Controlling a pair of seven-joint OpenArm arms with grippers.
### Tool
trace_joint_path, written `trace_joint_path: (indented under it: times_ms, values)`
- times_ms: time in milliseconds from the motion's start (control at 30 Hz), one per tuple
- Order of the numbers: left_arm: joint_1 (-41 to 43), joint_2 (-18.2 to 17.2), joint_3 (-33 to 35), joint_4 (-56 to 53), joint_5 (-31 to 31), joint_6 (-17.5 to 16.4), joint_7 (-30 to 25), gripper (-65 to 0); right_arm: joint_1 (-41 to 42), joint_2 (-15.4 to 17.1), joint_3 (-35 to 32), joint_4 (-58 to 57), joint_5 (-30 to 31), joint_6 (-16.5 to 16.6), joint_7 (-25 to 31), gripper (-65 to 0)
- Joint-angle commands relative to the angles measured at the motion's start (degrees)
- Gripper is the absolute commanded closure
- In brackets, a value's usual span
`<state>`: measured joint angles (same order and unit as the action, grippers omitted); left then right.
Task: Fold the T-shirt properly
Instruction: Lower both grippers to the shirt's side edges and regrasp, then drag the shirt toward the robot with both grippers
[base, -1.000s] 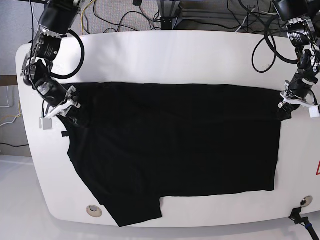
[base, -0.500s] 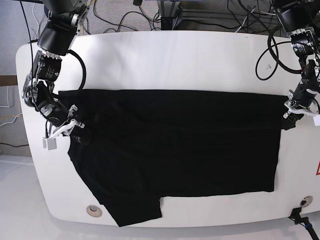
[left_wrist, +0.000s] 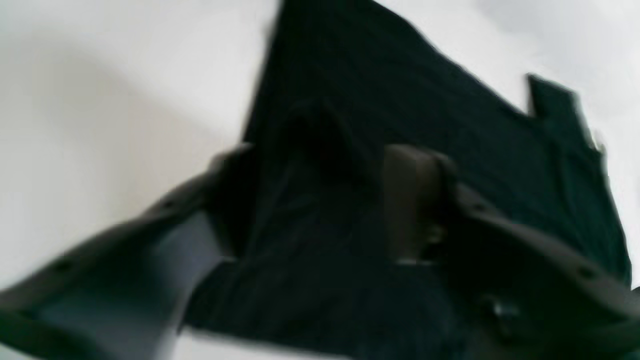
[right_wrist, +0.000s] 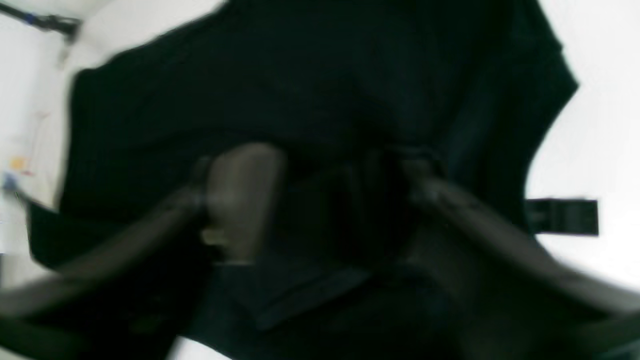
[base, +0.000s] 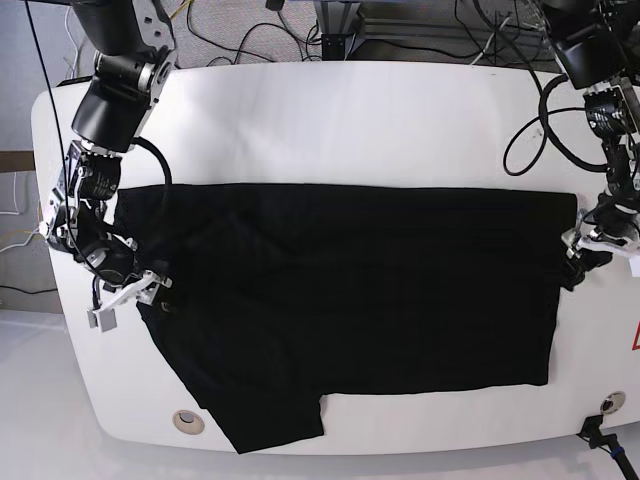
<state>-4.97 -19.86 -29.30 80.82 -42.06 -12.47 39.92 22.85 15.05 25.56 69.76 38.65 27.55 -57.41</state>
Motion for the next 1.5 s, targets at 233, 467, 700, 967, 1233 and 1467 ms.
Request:
trace_joint_path:
  times_ms: [233,467,700,967,1233,1467]
  values:
    - [-3.34,-6.82,-0.55,4.94,7.65,-0.67,-1.28,-54.0,-2.32,6.09,-1.78,11.69,-1.86,0.10,0.66,-49.9]
    - [7.39,-9.02,-0.46,16.02,8.09,-0.76,-2.08,-54.0,-14.10,11.11,-4.24,26.11,-10.39,0.19,3.39,-49.9]
    - [18.20,-8.32,-0.37,22.00,16.09,-5.77,-10.95,-54.0,-20.96,9.61,-3.80,25.67,-25.25,2.56,11.21,-49.9]
    - [18.99,-5.77,0.33,21.56,21.62,-5.95,-14.47,-54.0,-20.26,8.03,1.82,12.31,-25.07,5.64,17.10,-49.9]
    - [19.08,-5.77,3.67,21.56,21.71,-5.95,-14.30,-54.0,-19.29,5.74,1.91,4.05,-25.07,6.69,20.18,-49.9]
    - [19.08,-5.77,3.85,21.56,21.80,-5.95,-14.12,-54.0,-18.32,3.90,1.91,0.79,-25.07,6.69,22.64,-49.0]
